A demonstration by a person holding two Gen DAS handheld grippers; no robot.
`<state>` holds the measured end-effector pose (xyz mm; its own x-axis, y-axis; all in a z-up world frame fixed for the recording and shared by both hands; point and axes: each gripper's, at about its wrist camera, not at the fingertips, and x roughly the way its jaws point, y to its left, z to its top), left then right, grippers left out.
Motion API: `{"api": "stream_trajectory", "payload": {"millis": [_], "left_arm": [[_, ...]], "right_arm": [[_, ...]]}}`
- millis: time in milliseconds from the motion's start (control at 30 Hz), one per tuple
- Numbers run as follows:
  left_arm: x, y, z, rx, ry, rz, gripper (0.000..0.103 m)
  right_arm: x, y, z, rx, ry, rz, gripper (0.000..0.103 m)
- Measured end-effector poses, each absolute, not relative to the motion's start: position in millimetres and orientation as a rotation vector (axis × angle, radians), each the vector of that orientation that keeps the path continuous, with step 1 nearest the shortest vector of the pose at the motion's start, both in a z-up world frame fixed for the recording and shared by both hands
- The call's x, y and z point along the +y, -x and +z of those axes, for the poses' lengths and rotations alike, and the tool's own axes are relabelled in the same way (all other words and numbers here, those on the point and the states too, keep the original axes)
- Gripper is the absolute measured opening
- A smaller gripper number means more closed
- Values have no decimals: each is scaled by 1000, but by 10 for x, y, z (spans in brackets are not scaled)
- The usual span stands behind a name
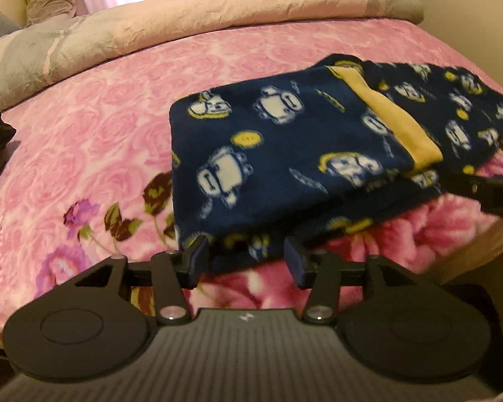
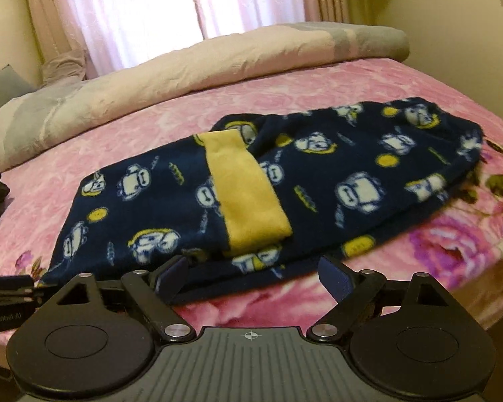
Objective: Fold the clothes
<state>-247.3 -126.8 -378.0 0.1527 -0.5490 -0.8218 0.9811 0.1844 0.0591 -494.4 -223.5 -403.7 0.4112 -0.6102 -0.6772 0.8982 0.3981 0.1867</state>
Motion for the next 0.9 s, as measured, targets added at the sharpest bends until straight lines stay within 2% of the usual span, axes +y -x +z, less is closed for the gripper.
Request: {"api": "stream_trajectory", "payload": {"millis": [67, 700, 900], "left_arm": [[-1205, 2528, -3754, 759, -714, -1241, 51], [-1090, 2599, -3628, 750, -674, -1282, 53], [-1176, 2503, -3685, 768, -648, -1295, 53]], "right_arm": [[-2173, 4992, -4001, 559, -594, -1031, 88], [-2027, 5224, -3909, 539, -598, -1099, 88], [-2225, 5515, -4018, 459, -755, -1080, 88]]}}
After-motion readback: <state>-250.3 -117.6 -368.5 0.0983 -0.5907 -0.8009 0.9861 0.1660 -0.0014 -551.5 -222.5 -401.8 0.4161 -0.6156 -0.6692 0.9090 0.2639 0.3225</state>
